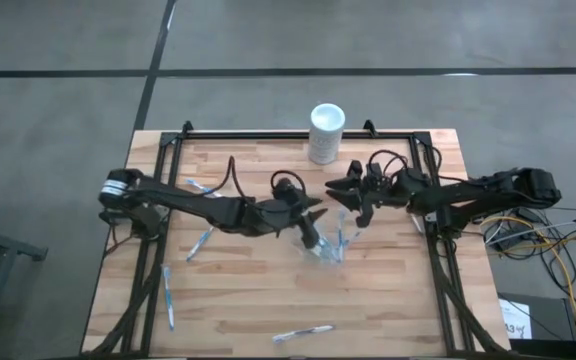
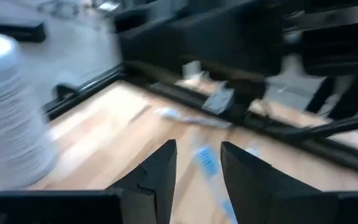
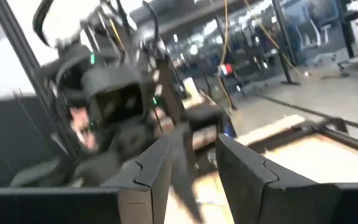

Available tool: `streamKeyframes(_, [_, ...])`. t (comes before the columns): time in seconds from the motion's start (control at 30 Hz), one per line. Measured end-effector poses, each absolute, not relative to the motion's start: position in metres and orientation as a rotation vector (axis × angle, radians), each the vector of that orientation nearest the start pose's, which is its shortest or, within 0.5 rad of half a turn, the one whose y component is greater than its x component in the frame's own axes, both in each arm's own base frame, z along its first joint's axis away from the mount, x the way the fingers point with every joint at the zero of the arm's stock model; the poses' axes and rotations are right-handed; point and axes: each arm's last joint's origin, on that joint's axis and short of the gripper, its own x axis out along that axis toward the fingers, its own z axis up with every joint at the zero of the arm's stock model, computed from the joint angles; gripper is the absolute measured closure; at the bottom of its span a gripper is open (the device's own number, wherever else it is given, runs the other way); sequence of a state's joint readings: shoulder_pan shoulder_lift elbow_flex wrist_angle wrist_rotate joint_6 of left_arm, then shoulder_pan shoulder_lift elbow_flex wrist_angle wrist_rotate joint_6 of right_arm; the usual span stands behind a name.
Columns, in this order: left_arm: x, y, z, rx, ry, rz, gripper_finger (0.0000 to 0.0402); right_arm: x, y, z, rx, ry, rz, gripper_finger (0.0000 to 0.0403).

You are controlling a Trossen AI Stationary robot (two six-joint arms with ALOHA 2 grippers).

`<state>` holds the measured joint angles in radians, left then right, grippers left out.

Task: Pick & Place toothbrushing station
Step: Move the transparent organizer to the top left of the table

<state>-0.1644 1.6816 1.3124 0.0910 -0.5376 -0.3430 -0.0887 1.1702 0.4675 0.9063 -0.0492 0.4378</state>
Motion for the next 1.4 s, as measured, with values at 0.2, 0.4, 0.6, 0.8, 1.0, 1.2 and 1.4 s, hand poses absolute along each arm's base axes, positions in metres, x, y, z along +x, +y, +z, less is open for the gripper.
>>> streamKeyframes(0.2, [0.366,-0.041,0.313,-0.196,0.314,0.479,0.0271,0.216,-0.018,0.262,0.381,-0.117,-0.014,0.0288])
streamKeyframes(0.4, [0.351,-0.024,0.311,-0.23,0.368,0.681,0.0271,0.196,-0.016,0.27,0.384,-0.081,-0.021,0.0298])
streamKeyframes(0.6, [0.345,-0.014,0.305,-0.201,0.45,0.73,0.0271,0.185,-0.014,0.265,0.4,0.015,-0.038,0.0307])
streamKeyframes(0.8, [0.336,-0.004,0.299,-0.215,0.55,0.765,0.0272,0.176,-0.014,0.256,0.47,0.137,-0.071,0.0314])
streamKeyframes(1.0, [0.328,0.005,0.301,-0.247,0.584,0.788,0.0278,0.161,-0.016,0.249,0.578,0.22,-0.253,0.0314])
streamKeyframes(1.2, [0.322,0.013,0.31,-0.248,0.605,0.718,0.029,0.152,-0.017,0.25,0.612,0.243,-0.318,0.0323])
streamKeyframes(1.4, [0.315,0.022,0.318,-0.246,0.614,0.664,0.0304,0.15,-0.017,0.255,0.615,0.287,-0.333,0.0328])
